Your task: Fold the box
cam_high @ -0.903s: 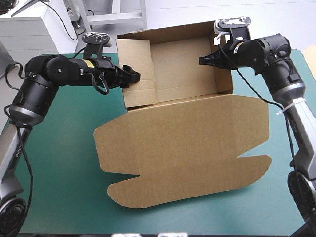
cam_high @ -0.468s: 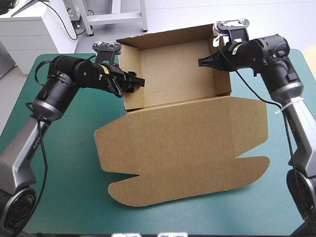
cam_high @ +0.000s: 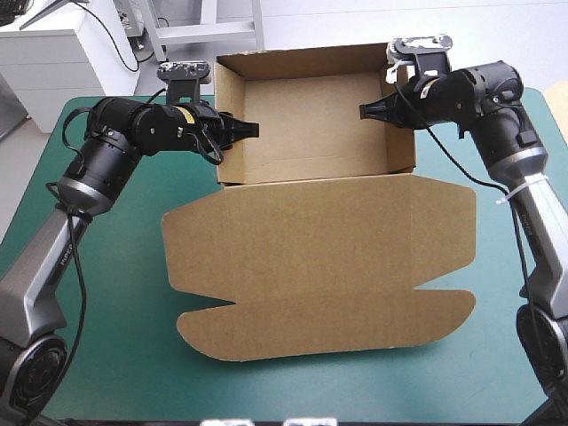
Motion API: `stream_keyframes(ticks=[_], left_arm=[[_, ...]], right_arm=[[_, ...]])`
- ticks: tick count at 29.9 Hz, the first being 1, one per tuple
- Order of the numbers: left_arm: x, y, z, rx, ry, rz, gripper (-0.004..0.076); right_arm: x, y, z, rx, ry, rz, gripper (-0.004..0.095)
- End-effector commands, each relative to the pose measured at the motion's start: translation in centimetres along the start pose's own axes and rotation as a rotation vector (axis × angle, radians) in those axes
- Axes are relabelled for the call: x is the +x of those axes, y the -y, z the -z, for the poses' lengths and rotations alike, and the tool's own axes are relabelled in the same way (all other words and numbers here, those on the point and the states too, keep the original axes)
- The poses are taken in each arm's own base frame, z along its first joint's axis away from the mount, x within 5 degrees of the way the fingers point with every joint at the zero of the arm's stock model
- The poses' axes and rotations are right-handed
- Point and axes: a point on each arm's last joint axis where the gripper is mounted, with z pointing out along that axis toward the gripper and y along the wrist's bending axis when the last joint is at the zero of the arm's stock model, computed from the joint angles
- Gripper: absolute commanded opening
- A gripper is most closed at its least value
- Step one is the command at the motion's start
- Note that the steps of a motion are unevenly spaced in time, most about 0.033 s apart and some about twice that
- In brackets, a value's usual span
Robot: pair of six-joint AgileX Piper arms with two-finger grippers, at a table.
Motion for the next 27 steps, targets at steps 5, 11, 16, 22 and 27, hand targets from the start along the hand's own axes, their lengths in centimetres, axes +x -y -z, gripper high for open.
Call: stream_keyframes(ticks=[5, 11, 16, 22, 27], left_arm=[[-1.0, 1.0, 0.6, 0.074, 0.06, -0.031, -0.0006], [1.1, 0.2, -2.9, 0.032, -0.175, -0.079, -0.0006], [2.9, -0.7, -6.3, -0.009, -0.354, -0.108, -0.0006], [3.8, -1.4, -9.1, -0.044, -0.504, -0.152, -0.0008], [3.8, -1.4, -10.5, -0.036, -0.522, -0.154, -0.0008]], right_arm=[[0.8, -0.8, 0.9, -0.072, -0.119, 0.049, -0.0015], [1.9, -0.9, -1.9, -0.104, -0.235, 0.05, -0.0015], [2.5, -1.1, -4.7, -0.133, -0.297, 0.022, -0.0015], [4.3, -0.7, -8.3, -0.122, -0.401, 0.003, -0.0015], [6.2, -0.3, -10.5, -0.108, -0.491, -0.036, -0.0015]])
